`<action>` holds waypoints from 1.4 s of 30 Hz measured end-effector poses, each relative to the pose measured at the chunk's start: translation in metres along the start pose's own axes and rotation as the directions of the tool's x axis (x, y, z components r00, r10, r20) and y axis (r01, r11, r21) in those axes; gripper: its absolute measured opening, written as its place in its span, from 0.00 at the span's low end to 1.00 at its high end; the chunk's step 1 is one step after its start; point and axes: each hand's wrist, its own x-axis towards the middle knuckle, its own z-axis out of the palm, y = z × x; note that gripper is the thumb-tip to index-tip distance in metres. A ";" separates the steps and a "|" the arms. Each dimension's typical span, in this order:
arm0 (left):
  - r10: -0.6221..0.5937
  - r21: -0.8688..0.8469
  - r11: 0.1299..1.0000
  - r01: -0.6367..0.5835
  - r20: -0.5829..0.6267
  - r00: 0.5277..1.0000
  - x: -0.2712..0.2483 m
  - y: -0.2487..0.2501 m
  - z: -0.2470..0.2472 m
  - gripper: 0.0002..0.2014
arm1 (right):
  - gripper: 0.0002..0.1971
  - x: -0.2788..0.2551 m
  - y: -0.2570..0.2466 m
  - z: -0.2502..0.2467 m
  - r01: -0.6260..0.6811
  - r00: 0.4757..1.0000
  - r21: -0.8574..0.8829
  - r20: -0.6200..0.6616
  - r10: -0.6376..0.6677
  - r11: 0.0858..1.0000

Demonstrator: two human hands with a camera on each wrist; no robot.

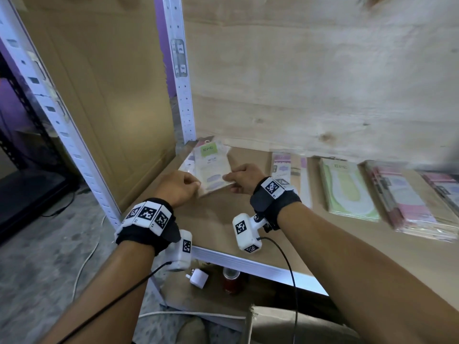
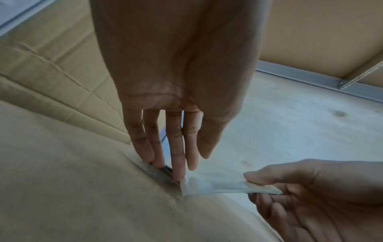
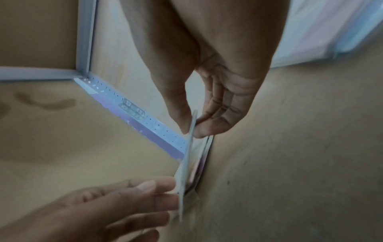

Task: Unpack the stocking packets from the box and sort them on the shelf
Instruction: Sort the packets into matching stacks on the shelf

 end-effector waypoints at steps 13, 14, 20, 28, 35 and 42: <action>0.018 -0.898 0.423 0.118 0.139 0.990 -0.007 0.083 0.032 0.26 | 0.05 -0.090 -0.019 -0.089 0.383 0.918 -0.333 0.034 -0.395 0.862; 0.066 -0.926 0.362 0.108 0.141 0.988 -0.010 0.089 0.035 0.29 | 0.04 -0.096 -0.018 -0.094 0.421 0.896 -0.399 0.040 -0.443 0.815; 0.063 -0.961 0.275 0.036 0.055 0.997 -0.024 0.118 0.053 0.14 | 0.17 -0.130 -0.007 -0.125 0.515 0.815 -0.595 0.116 -0.568 0.617; 0.232 -0.917 0.381 0.120 0.221 0.947 -0.041 0.151 0.087 0.12 | 0.16 -0.141 0.039 -0.201 0.350 0.808 -0.587 -0.205 -0.553 0.730; 0.323 -0.837 0.519 0.175 0.382 0.866 -0.049 0.180 0.122 0.12 | 0.14 -0.146 0.078 -0.258 0.208 0.978 0.045 -0.047 -0.205 0.977; 0.180 -0.873 0.449 0.189 0.296 0.938 -0.032 0.191 0.125 0.19 | 0.17 -0.150 0.086 -0.287 0.142 0.990 0.044 -0.019 -0.141 0.989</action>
